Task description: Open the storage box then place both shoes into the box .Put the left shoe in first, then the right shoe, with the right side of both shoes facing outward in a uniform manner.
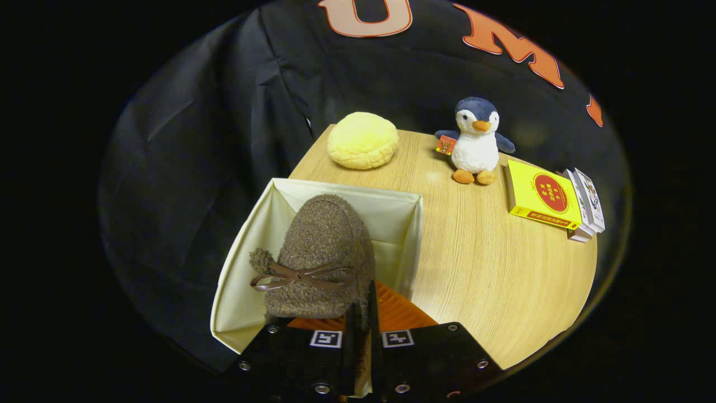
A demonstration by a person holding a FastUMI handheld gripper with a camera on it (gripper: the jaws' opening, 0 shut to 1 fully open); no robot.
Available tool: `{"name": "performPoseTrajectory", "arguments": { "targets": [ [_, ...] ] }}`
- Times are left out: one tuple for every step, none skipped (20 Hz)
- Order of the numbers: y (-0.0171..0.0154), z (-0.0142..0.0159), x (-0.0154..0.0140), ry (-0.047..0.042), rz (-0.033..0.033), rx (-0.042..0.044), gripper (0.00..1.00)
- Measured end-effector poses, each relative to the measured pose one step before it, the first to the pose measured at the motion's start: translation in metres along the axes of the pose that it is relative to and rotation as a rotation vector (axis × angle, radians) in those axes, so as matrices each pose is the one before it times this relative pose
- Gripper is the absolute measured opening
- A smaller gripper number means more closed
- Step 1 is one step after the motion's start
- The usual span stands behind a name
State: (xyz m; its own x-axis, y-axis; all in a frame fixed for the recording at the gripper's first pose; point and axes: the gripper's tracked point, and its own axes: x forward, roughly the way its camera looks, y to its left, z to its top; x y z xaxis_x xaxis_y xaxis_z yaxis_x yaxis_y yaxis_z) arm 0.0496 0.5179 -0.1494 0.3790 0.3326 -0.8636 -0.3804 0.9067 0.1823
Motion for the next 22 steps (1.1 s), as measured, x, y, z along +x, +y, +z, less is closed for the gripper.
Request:
{"name": "performPoseTrajectory", "arguments": {
  "targets": [
    [0.00372,-0.00595,0.00056,0.01766,0.00973,0.00449,0.18],
    [0.00427,-0.00165,-0.00255,0.00172,0.00581,-0.00246,0.21],
    [0.00134,0.00386,-0.00412,-0.01918,0.01028,-0.00617,0.27],
    [0.00196,0.00154,-0.00515,-0.01675,0.00918,-0.00309,0.32],
    [0.00283,-0.00093,-0.0053,-0.00259,0.02072,0.00303,0.38],
    [0.00376,0.0007,-0.0062,-0.00279,0.02571,0.00051,0.41],
    [0.00003,0.00217,-0.00733,-0.01133,0.0169,-0.00038,0.47],
    [-0.00205,0.00346,-0.00908,-0.0251,0.01206,-0.00116,0.5],
    [-0.00399,0.00536,-0.00979,-0.03038,0.01158,0.00061,0.57],
    [-0.00304,0.00395,-0.00984,-0.02924,0.01724,0.00345,0.61],
    [-0.00317,0.00555,-0.01174,-0.02967,0.01483,0.00064,0.65],
    [-0.00628,0.00609,-0.01213,-0.03431,0.00701,-0.00593,0.68],
    [-0.00703,0.00806,-0.01272,-0.04172,0.00394,-0.00883,0.74],
    [-0.00896,0.00744,-0.01187,-0.04397,-0.00061,-0.0117,0.77],
    [-0.01011,0.00818,-0.01237,-0.0439,-0.00081,-0.01396,0.82],
    [-0.01285,0.00728,-0.01063,-0.04515,-0.00827,-0.01309,0.85],
    [-0.01391,0.00821,-0.01241,-0.04346,-0.00651,-0.00962,0.88],
    [-0.01192,0.00379,-0.01121,-0.0383,-0.0015,-0.00398,0.9],
    [-0.01199,0.00346,-0.01305,-0.03268,0.00091,0.00153,0.93],
    [-0.01473,0.00109,-0.0093,-0.02806,-0.00912,0.00253,0.94],
    [-0.01583,0.00349,-0.01158,-0.02575,-0.00939,0.00352,0.96],
    [-0.01583,0.00429,-0.01023,-0.02921,-0.01373,0.00213,0.96]
  ]
}}
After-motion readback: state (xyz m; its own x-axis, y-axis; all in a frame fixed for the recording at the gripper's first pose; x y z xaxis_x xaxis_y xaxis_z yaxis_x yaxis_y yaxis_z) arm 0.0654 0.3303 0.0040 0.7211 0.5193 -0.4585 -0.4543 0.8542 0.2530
